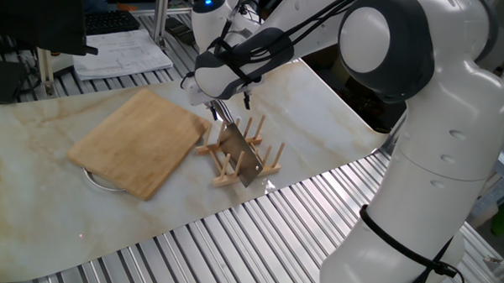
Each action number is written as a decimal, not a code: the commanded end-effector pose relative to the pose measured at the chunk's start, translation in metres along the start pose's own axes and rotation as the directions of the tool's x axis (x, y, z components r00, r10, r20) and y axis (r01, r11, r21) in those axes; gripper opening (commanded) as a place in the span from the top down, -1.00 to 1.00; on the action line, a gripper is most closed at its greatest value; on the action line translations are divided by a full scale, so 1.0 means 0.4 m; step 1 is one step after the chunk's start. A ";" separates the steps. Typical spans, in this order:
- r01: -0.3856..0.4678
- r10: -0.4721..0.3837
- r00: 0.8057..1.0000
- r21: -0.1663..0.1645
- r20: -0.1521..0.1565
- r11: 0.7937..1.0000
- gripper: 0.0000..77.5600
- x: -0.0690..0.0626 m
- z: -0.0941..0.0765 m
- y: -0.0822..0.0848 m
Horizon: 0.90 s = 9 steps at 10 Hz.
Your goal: Put the knife on the knife rack
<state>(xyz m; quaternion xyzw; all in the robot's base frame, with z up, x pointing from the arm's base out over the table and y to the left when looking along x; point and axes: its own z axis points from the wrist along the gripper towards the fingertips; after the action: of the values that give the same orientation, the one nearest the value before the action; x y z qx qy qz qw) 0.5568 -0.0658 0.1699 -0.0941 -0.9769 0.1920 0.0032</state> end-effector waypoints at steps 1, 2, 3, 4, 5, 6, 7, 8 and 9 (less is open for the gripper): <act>-0.008 0.006 1.000 -0.169 -0.013 0.986 -1.00 0.006 -0.063 -0.037; -0.014 0.012 1.000 -0.175 -0.011 0.984 -1.00 0.008 -0.069 -0.033; -0.018 0.016 1.000 -0.182 -0.011 0.983 -1.00 0.010 -0.075 -0.032; -0.021 0.022 1.000 -0.197 -0.002 0.980 -1.00 0.012 -0.081 -0.030; -0.021 0.021 1.000 -0.206 -0.002 0.978 -1.00 0.013 -0.092 -0.029; -0.022 0.021 1.000 -0.219 -0.009 0.976 -1.00 0.012 -0.106 -0.029; -0.026 0.023 1.000 -0.252 -0.017 0.967 -1.00 0.013 -0.121 -0.031; -0.021 0.015 1.000 -0.288 -0.023 0.957 -1.00 0.014 -0.135 -0.034; -0.012 0.005 1.000 -0.314 -0.024 0.949 -1.00 0.017 -0.150 -0.036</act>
<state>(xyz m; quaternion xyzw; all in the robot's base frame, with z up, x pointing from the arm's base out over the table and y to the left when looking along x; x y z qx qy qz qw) 0.5515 -0.0612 0.2115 -0.1044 -0.9913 0.0806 -0.0042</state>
